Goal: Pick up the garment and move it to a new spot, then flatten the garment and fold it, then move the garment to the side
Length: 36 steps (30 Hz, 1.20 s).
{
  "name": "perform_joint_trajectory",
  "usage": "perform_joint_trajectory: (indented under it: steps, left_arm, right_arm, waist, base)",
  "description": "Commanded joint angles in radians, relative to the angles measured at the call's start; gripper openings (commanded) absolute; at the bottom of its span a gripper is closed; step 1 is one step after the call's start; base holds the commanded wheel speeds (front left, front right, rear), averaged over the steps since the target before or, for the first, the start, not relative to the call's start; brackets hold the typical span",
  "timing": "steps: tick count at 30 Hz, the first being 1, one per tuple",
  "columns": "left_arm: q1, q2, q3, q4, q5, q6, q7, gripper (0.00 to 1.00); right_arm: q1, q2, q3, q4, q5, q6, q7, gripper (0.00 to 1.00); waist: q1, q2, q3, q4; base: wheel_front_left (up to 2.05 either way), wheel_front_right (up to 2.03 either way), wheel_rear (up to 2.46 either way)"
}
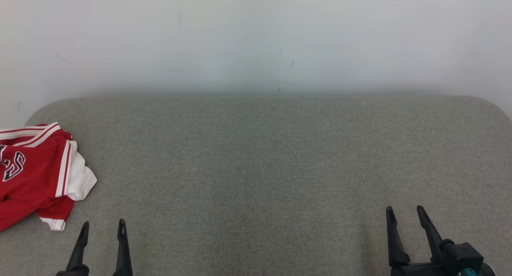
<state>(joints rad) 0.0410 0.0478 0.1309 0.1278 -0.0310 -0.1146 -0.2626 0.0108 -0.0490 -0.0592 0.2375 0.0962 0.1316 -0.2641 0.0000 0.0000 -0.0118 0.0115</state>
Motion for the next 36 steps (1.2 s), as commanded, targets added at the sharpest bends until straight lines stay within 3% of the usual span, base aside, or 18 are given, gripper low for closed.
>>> perform_joint_trajectory:
  steps: [1, 36]
  left_arm:
    - [-0.006, 0.005, 0.003, 0.005, -0.001, -0.002, -0.004, 1.00]
    - [-0.009, 0.004, 0.021, 0.005, -0.039, -0.015, -0.004, 1.00]
  right_arm:
    - [-0.012, -0.002, -0.001, -0.001, -0.002, -0.002, 0.000, 1.00]
    - [-0.010, -0.002, 0.031, -0.024, 0.070, -0.002, 0.000, 1.00]
  waist:
    - [0.0000, 0.0000, 0.000, 0.000]
    - [0.0000, 0.0000, -0.022, 0.009]
  base:
    - [0.00, 0.00, 0.00]
    - [0.00, 0.00, 0.00]
